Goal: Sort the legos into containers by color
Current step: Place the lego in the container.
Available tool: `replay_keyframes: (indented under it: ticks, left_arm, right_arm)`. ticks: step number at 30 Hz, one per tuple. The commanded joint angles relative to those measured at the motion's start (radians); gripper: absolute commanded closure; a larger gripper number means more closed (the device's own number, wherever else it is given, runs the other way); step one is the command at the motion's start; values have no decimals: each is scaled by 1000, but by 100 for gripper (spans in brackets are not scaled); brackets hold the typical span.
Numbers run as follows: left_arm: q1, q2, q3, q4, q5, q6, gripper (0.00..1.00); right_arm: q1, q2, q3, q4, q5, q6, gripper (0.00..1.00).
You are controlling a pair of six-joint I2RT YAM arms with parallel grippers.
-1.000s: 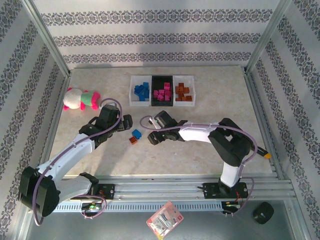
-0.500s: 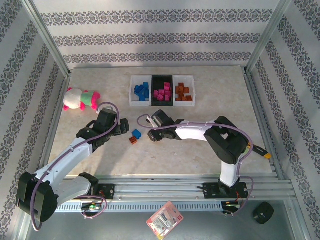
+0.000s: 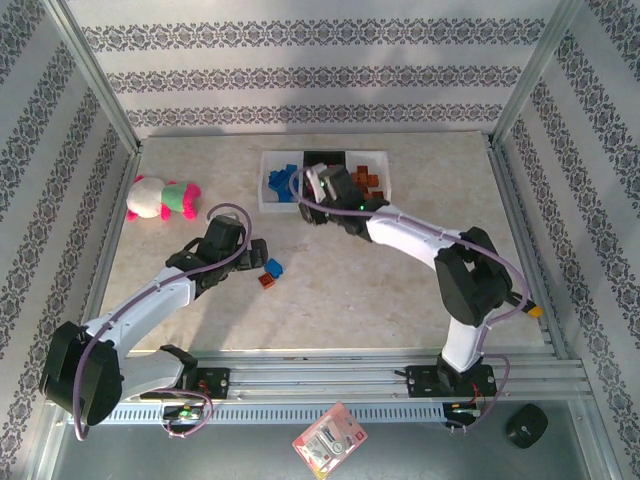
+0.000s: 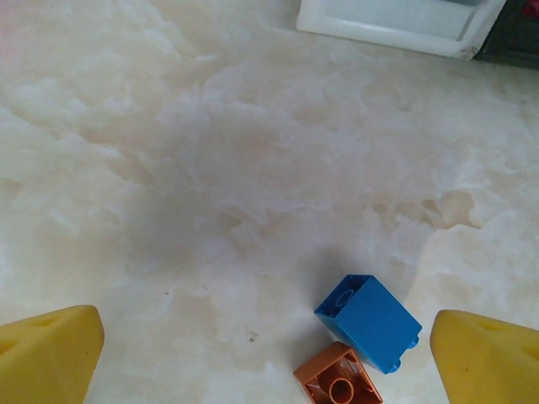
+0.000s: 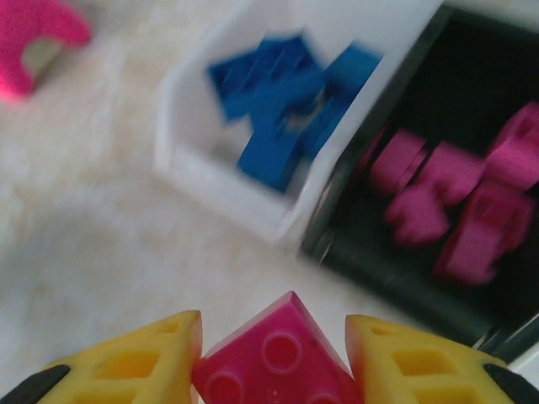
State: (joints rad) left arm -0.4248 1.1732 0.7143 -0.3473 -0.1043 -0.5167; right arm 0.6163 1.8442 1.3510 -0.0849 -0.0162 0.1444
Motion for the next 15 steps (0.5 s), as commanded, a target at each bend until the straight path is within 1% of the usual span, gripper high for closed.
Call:
replay_keyframes:
  ticks: [1, 7, 9, 10, 12, 15]
  left_arm:
    - [-17, 3, -17, 67, 15, 57, 1]
    - [-34, 6, -57, 114, 23, 131, 1]
    - [-46, 14, -68, 136, 27, 162, 1]
    - [-53, 21, -70, 142, 28, 179, 1]
    - [-71, 45, -61, 148, 34, 226, 1]
    - [-90, 93, -33, 136, 61, 296, 1]
  right_arm:
    - [-39, 107, 115, -30, 28, -52, 59]
    - [-106, 271, 298, -57, 20, -59, 59]
    - [-123, 308, 350, -68, 16, -59, 57]
    - [-129, 315, 366, -73, 13, -56, 53]
    - [-136, 303, 380, -85, -9, -49, 41]
    - [-131, 235, 334, -72, -29, -53, 27]
